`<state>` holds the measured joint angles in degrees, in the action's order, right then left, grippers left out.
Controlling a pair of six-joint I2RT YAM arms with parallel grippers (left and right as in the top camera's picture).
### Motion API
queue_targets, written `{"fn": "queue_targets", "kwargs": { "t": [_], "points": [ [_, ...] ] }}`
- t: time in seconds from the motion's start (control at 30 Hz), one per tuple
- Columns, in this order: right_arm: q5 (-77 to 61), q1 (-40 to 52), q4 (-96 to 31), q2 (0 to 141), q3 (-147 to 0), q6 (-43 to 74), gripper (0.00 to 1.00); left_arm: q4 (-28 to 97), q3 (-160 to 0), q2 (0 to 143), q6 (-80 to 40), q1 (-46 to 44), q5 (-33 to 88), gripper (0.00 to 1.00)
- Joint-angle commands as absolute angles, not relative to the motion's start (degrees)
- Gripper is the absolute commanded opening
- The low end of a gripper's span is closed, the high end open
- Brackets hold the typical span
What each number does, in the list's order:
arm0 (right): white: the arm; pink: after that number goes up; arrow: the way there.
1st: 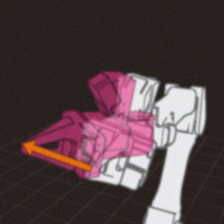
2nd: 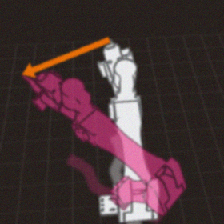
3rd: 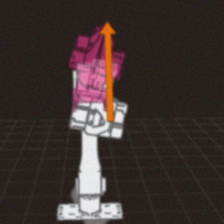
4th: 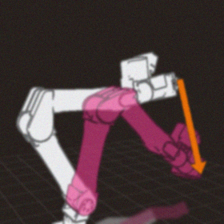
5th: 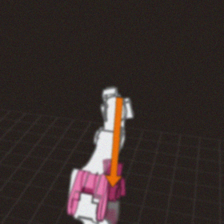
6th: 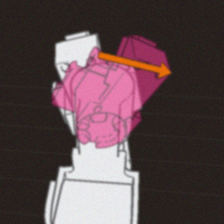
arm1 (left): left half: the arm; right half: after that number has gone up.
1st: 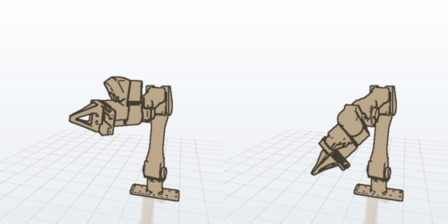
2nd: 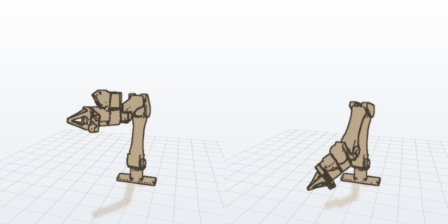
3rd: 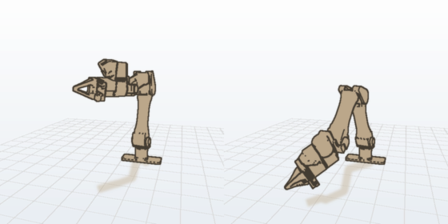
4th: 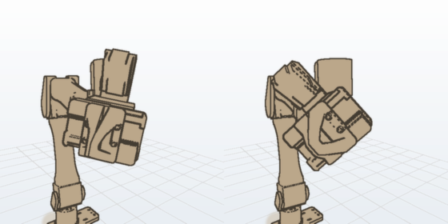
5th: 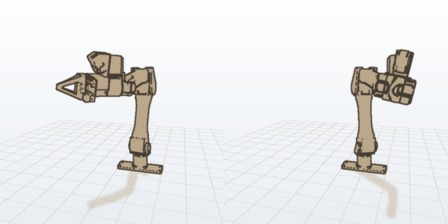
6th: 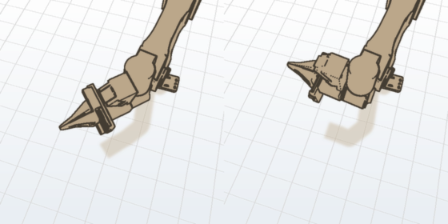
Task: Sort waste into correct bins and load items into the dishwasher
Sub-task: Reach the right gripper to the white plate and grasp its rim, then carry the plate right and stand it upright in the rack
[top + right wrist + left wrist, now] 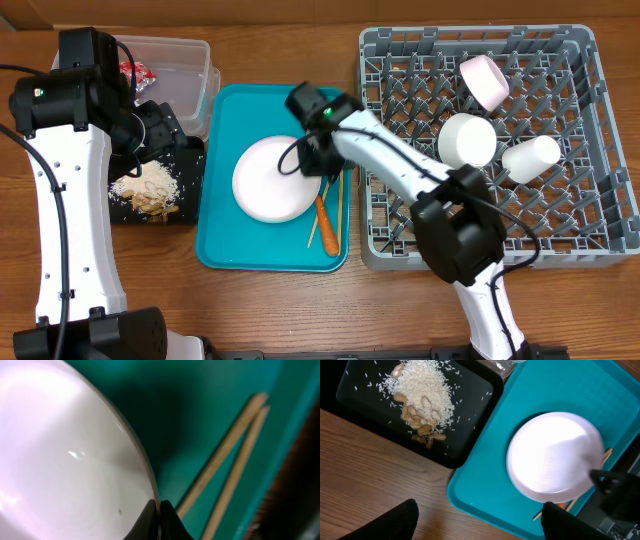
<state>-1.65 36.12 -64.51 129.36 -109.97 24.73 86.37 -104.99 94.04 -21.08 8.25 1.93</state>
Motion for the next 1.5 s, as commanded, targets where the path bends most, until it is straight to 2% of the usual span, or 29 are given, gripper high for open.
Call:
{"fn": "queue_targets", "kwargs": {
  "t": [0.0,0.1,0.33,0.43,0.5,1.0,1.3,1.37,1.47],
  "points": [
    [2.11,32.69,-68.05,120.53,-117.95,22.2,0.04,86.56,-105.14,94.08,-21.85,8.45,2.35,0.8],
    [10.52,29.89,-74.06,114.5,-123.72,20.56,0.04,86.56,-105.14,94.08,-21.82,8.45,2.33,0.81],
    [39.07,22.85,-78.52,107.68,-123.9,20.69,0.04,86.28,-105.14,94.08,-21.87,8.45,2.35,0.8],
    [56.88,20.14,-80.05,107.87,-122.89,30.7,0.04,86.3,-105.14,94.08,-21.85,8.45,2.35,0.81],
    [59.57,18.94,-78.78,108.29,-122.45,33.08,0.04,86.3,-105.14,94.08,-21.87,8.45,2.35,0.81],
    [58.74,18.85,-76.82,117.23,-112.57,38.54,0.04,86.35,-105.14,94.08,-21.85,8.45,2.37,0.8],
    [43.35,25.8,-77.08,117.23,-111.61,39.07,0.04,86.35,-105.14,94.08,-21.87,8.45,2.35,0.8],
    [41.78,27.9,-76.58,117.23,-111.77,39.07,0.06,86.32,-105.14,94.08,-21.87,8.45,2.37,0.81],
    [41.87,30.26,-76.18,117.23,-112.4,39.05,0.16,86.32,-105.14,94.08,-21.87,8.45,2.37,0.81]
  ]
}}
